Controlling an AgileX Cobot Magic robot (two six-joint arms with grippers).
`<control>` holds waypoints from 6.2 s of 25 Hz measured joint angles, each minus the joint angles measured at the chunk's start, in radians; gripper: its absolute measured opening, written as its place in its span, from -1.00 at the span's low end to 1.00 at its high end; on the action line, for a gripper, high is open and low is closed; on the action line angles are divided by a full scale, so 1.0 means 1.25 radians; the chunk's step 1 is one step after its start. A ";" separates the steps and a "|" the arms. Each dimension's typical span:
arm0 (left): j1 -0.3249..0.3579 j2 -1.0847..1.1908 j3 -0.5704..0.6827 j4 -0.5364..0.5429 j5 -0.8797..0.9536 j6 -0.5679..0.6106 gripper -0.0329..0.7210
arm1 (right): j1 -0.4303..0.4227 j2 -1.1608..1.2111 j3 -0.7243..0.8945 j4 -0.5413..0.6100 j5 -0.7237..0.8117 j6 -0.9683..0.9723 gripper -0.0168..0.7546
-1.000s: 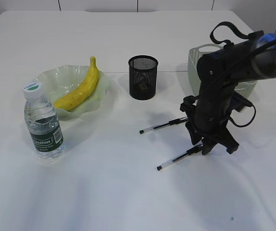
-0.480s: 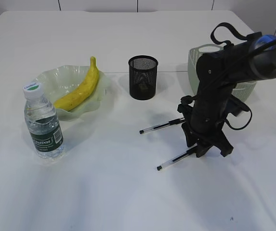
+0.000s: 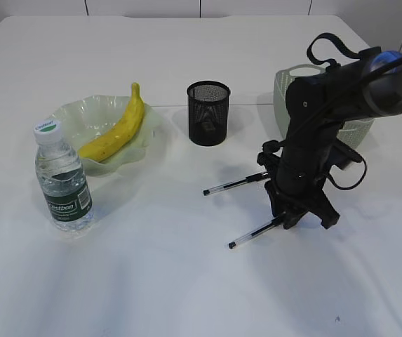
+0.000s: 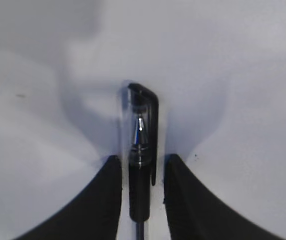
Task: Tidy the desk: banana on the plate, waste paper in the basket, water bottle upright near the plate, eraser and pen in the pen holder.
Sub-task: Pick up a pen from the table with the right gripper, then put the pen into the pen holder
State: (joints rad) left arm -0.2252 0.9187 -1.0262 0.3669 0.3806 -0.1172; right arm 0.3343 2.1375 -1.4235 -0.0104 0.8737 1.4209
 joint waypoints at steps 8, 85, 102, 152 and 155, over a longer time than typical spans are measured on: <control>0.000 0.000 0.000 0.005 0.000 0.000 0.51 | 0.000 0.001 0.000 0.003 0.001 -0.038 -0.66; 0.000 0.000 0.000 0.007 0.000 0.000 0.49 | 0.000 0.021 -0.412 -0.555 -0.308 -0.529 -0.79; 0.000 0.005 0.000 0.002 0.000 0.000 0.46 | 0.000 0.053 -0.414 -0.763 -0.675 -0.527 -0.80; 0.000 0.066 0.000 -0.005 -0.002 0.000 0.33 | -0.023 0.227 -0.414 -0.734 -0.862 -0.515 -0.80; 0.000 0.066 0.000 -0.005 0.000 0.000 0.33 | -0.023 0.244 -0.414 -0.721 -0.874 -0.515 -0.80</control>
State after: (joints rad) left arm -0.2252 1.0010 -1.0262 0.3603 0.3801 -0.1172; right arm 0.3053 2.4430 -1.9405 -0.9122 -0.2183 0.7766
